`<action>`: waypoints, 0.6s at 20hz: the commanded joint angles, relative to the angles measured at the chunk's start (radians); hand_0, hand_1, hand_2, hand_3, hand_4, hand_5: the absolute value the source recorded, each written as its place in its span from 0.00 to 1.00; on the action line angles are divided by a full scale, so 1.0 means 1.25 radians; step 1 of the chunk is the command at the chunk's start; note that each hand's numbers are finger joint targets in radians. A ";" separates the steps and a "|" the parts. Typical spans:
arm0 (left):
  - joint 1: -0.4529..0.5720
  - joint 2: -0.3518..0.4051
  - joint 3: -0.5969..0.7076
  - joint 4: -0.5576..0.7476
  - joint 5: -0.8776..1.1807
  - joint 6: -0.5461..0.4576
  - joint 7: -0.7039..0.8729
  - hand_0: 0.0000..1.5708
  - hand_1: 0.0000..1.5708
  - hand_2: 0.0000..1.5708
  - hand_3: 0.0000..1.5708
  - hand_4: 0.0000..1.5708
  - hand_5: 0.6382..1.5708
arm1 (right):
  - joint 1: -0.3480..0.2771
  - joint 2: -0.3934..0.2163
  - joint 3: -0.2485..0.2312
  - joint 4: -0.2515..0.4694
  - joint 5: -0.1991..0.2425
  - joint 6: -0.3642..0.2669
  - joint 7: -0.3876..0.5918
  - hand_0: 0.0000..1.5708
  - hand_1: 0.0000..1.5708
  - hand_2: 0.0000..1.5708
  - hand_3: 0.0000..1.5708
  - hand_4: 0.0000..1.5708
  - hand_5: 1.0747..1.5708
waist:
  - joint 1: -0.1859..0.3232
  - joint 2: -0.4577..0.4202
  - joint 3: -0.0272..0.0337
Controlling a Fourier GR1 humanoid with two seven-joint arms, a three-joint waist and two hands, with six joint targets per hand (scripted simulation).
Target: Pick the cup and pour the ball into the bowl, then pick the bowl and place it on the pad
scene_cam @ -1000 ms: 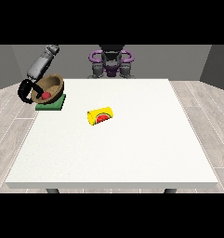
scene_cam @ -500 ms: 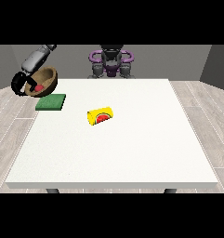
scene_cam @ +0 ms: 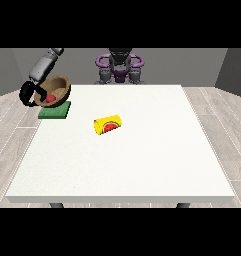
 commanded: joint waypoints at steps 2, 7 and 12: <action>0.017 -0.011 0.003 -0.017 0.002 0.014 -0.016 0.00 0.00 0.00 0.00 0.00 0.95 | -0.009 -0.018 -0.031 0.040 -0.029 0.027 0.016 1.00 1.00 1.00 0.80 0.68 1.00 | 0.000 0.013 0.0002; 0.015 0.018 0.019 -0.058 0.033 0.009 0.031 0.00 0.00 0.00 0.00 0.00 0.94 | 0.016 -0.088 -0.085 0.092 -0.043 -0.049 0.009 0.77 0.77 0.81 0.79 0.00 0.98 | 0.007 0.035 0.0009; -0.021 0.053 0.040 -0.099 0.063 0.037 0.069 0.00 0.00 0.00 0.00 0.00 0.94 | -0.029 -0.095 -0.109 0.115 -0.067 -0.041 0.000 0.45 0.45 0.38 0.64 0.00 0.93 | 0.011 0.080 0.0017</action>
